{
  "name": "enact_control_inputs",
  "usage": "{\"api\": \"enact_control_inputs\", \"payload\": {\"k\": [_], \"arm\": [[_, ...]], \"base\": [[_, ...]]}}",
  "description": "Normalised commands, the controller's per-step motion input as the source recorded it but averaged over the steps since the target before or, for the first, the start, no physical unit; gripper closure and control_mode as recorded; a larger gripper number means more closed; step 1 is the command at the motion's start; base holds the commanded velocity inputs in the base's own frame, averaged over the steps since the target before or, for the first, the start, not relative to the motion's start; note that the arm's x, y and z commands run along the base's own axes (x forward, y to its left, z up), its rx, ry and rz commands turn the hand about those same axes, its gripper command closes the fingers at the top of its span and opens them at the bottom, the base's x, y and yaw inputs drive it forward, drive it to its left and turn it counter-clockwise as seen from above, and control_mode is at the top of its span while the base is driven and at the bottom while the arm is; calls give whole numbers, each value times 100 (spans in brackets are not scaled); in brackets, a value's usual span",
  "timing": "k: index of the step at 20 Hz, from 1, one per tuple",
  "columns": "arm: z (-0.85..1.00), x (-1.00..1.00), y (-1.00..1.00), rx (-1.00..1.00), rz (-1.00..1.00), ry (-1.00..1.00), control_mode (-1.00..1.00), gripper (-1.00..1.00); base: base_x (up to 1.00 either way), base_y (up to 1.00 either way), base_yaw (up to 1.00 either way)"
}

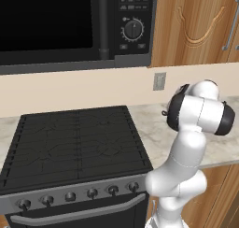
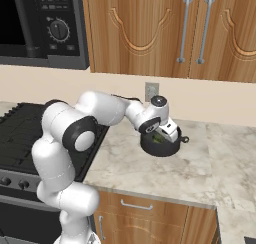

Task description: Turn on the sink faucet. Then move the broccoli from the counter to the sink. Turn off the sink. Move the vegetable from the sink to the pot next to the stove. Finally move the pot to the rear right burner.

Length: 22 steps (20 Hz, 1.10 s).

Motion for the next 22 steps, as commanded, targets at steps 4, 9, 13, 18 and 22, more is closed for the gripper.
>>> {"api": "enact_control_inputs", "payload": {"k": [4, 9, 13, 18, 22], "arm": [[16, -37, 3, -3, 0, 0, -100, -100], [3, -35, 5, -6, -1, 0, -100, -100], [-1, -13, 0, -7, -4, 0, -100, -100], [-9, -3, 0, -2, -4, 0, -100, -100], [-1, 0, -9, 0, -2, 0, -100, -100]], "base": [[0, 0, 0], [0, 0, 0], [0, 0, 0], [0, 0, 0], [0, 0, 0]]}}
